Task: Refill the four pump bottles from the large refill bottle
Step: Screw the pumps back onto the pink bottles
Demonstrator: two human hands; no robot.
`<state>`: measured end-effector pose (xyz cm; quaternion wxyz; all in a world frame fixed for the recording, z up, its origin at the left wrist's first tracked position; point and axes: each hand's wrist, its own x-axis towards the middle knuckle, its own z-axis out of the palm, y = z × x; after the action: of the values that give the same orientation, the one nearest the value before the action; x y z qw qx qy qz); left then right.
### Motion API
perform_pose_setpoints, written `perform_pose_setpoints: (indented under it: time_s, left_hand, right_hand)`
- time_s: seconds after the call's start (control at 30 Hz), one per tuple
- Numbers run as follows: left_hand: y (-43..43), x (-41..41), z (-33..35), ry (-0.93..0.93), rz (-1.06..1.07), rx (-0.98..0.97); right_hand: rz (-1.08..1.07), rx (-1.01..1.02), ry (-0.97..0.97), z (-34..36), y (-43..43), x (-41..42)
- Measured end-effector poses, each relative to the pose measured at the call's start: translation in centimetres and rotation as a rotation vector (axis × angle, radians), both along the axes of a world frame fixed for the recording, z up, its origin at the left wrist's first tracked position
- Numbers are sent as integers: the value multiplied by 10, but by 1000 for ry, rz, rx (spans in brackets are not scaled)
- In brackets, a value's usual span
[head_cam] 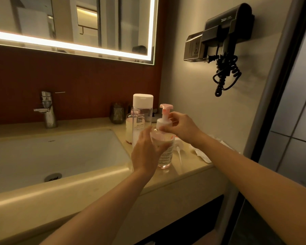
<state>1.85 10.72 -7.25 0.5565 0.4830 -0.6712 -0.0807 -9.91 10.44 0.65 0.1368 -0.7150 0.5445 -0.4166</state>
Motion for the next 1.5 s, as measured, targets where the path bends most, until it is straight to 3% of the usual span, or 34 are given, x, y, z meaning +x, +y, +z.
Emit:
perform_pose_setpoints:
  time_s: [0.13,0.23,0.4,0.53,0.67,0.9,1.07,1.17,1.33,1.5]
  left_hand:
    - [2,10,-13,74,131,-106]
    - [-9,27,-19,91,21,82]
    - [-21,20,-20,46,-140,162]
    - [-31,0,-21,41,-136,171]
    - [-47,-9,-21,60,-172,177]
    - [-62,-11,-15,19,-137,158]
    - [-80,18,-11,145,72,47]
    - [-108,36,-9,183,184,117]
    - [-139,43,-13,183,14,260]
    - [-148,45,-14,331,-100,325]
  right_hand:
    - [0,-2,-150,-7,2,-8]
    - [-234,-55,-237,-20,-3,-29]
    - [-450,193,-63,-52,-21,-54]
    - [-490,208,59,-58,-39,-54]
    - [-485,262,184,-62,-59,-56]
    - [-366,384,211,-56,-79,-52]
    - [-322,446,183,-50,-84,-52]
    - [-320,442,139,-51,-87,-52]
    - [-328,495,91,-51,-92,-54]
    - [-318,524,118,-51,-93,-57]
